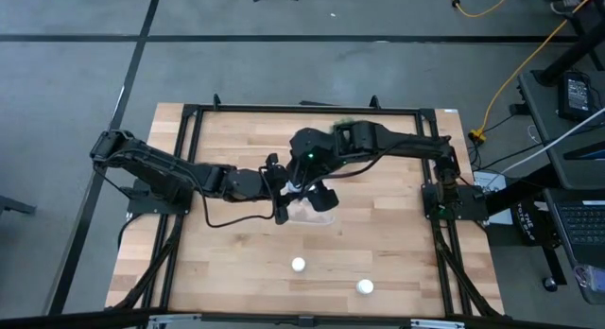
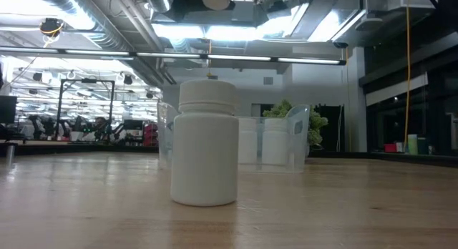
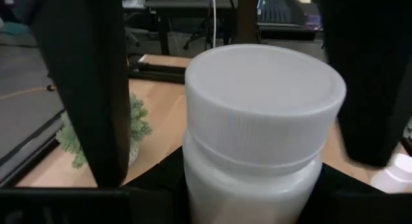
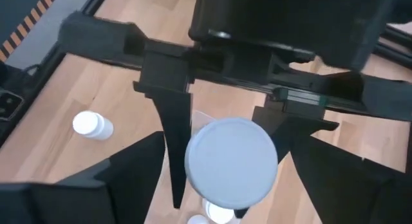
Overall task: Pick and place pill bottles into a basket
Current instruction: Adjust the white pill bottle in the bin
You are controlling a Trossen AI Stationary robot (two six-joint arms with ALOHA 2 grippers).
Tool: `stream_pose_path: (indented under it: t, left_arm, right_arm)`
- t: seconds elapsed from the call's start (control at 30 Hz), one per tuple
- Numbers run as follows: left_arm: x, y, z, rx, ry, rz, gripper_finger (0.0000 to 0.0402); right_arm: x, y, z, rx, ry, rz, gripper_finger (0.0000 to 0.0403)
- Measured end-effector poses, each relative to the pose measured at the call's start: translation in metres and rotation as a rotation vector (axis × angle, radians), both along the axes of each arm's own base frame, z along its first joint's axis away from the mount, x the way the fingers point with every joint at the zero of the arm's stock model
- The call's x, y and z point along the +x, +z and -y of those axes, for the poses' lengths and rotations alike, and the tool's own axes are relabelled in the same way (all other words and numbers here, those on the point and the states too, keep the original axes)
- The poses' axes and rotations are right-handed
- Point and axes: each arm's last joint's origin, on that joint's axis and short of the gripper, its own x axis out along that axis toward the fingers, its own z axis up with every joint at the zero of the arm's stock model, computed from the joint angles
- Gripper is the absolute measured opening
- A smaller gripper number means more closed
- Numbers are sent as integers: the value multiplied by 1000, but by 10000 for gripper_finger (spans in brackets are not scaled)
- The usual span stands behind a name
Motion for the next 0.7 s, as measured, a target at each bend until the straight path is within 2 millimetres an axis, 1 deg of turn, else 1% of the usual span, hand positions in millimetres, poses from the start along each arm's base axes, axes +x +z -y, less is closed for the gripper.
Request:
stream_pose_path:
  t: [0.13, 0.23, 0.37, 0.57, 0.63, 0.7]
  left_arm:
    - [0, -1, 0, 1, 0, -6, 160]
    - [0, -1, 0, -1, 1, -6, 160]
    - [0, -1, 0, -6, 3, -3, 160]
    - [0, -1, -1, 10, 18, -8, 160]
    - [-1, -1, -1, 18, 27, -12, 161]
    - [-1, -1, -1, 10, 37, -7, 186]
  right_arm:
    - [2, -4, 0, -7, 8, -9, 326]
    - [3, -3, 0, -8, 8, -4, 310]
    - [3, -3, 2, -6, 2, -2, 266]
    - [3, -4, 1, 2, 2, -6, 160]
    - [3, -3, 2, 8, 5, -4, 158]
    - [4, -3, 2, 5, 5, -1, 157]
